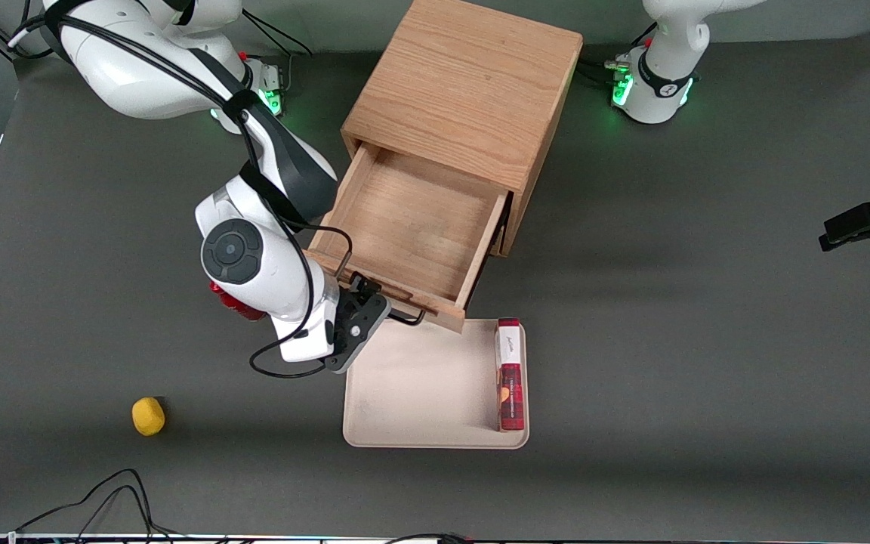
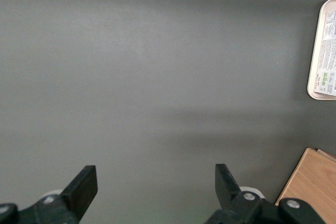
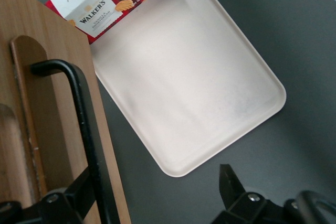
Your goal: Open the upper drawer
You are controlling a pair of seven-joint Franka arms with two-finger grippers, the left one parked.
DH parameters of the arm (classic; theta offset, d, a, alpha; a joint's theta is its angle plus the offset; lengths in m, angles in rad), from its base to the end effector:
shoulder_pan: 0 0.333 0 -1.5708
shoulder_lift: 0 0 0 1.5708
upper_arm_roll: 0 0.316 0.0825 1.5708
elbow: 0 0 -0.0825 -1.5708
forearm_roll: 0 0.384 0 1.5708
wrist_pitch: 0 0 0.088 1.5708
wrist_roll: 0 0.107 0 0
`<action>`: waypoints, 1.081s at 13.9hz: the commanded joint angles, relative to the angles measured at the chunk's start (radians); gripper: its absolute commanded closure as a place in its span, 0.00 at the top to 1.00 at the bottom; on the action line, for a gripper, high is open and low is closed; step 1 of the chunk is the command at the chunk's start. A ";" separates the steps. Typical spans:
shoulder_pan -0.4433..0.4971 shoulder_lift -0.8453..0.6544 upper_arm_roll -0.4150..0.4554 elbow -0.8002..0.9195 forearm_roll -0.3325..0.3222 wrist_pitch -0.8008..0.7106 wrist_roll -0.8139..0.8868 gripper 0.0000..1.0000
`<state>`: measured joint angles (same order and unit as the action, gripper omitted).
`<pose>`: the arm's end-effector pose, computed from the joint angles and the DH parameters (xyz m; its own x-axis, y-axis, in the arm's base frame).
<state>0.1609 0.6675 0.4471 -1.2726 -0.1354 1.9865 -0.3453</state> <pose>0.6541 0.3445 0.3981 0.6193 0.7716 0.1454 0.7851 -0.6116 -0.0983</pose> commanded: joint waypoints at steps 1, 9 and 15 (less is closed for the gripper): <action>0.002 0.032 0.001 0.056 -0.021 0.002 -0.015 1.00; 0.012 0.041 -0.027 0.084 -0.021 0.002 -0.009 1.00; 0.005 0.035 -0.025 0.096 -0.016 0.000 -0.003 1.00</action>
<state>0.1615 0.6878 0.4282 -1.2256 -0.1355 1.9859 -0.3454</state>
